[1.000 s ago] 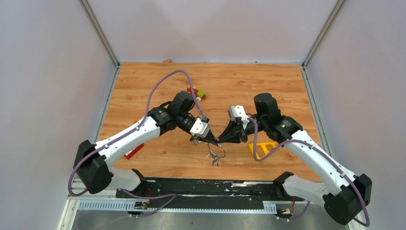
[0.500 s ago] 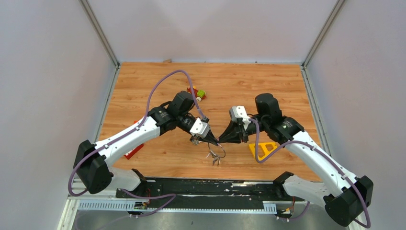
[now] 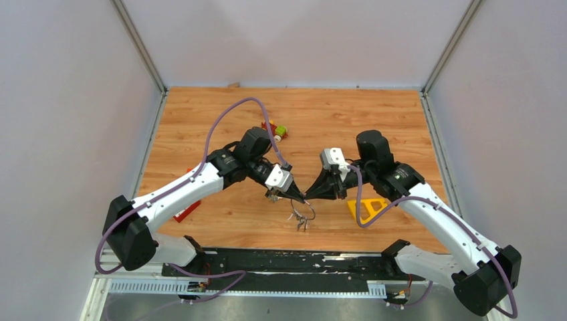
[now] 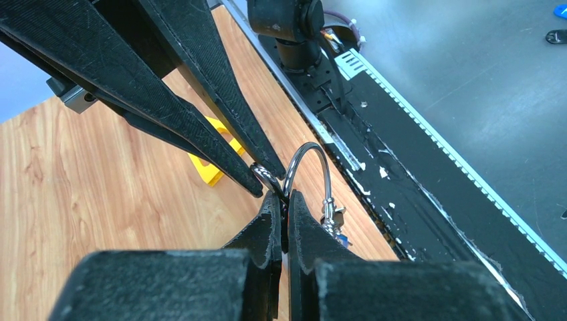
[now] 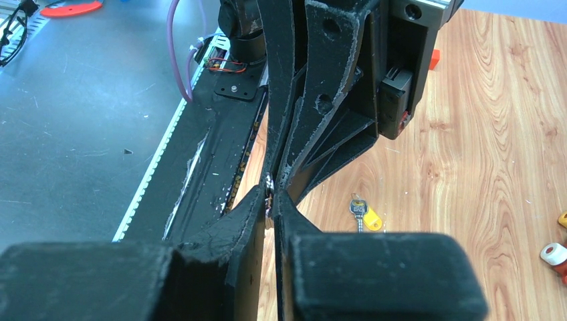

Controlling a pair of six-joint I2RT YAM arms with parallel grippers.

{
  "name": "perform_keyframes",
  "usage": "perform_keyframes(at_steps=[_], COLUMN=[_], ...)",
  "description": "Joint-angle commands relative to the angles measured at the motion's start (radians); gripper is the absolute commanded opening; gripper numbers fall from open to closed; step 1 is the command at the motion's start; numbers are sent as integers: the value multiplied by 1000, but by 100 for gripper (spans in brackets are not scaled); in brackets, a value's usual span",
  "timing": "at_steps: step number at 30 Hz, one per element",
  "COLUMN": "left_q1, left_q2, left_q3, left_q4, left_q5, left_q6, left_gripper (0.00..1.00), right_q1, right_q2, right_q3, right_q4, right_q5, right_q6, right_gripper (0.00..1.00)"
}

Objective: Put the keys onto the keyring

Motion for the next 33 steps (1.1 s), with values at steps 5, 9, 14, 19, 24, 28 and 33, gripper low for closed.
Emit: perform_keyframes(at_steps=[5, 9, 14, 19, 24, 28, 33], left_q1=[-4, -4, -3, 7, 22, 27, 35], left_q2=[-28, -30, -32, -31, -35, -39, -36], left_q3=[6, 5, 1, -1, 0, -1, -1], left_q4=[35, 36, 49, 77, 93, 109, 109], left_q5=[43, 42, 39, 38, 36, 27, 8], left_q6=[-6, -6, -11, -41, -61, -80, -77], left_gripper=[0, 0, 0, 4, 21, 28, 36], right_q1=[6, 7, 6, 7, 6, 6, 6], right_q2=[-8, -11, -26, -47, -55, -53, -53], right_q3=[3, 1, -4, -4, 2, 4, 4], right_q4=[41, 45, 51, 51, 48, 50, 64], right_q5=[-33, -36, -31, 17, 69, 85, 115], right_q6=[0, 3, 6, 18, 41, 52, 75], right_gripper=[5, 0, 0, 0, 0, 0, 0])
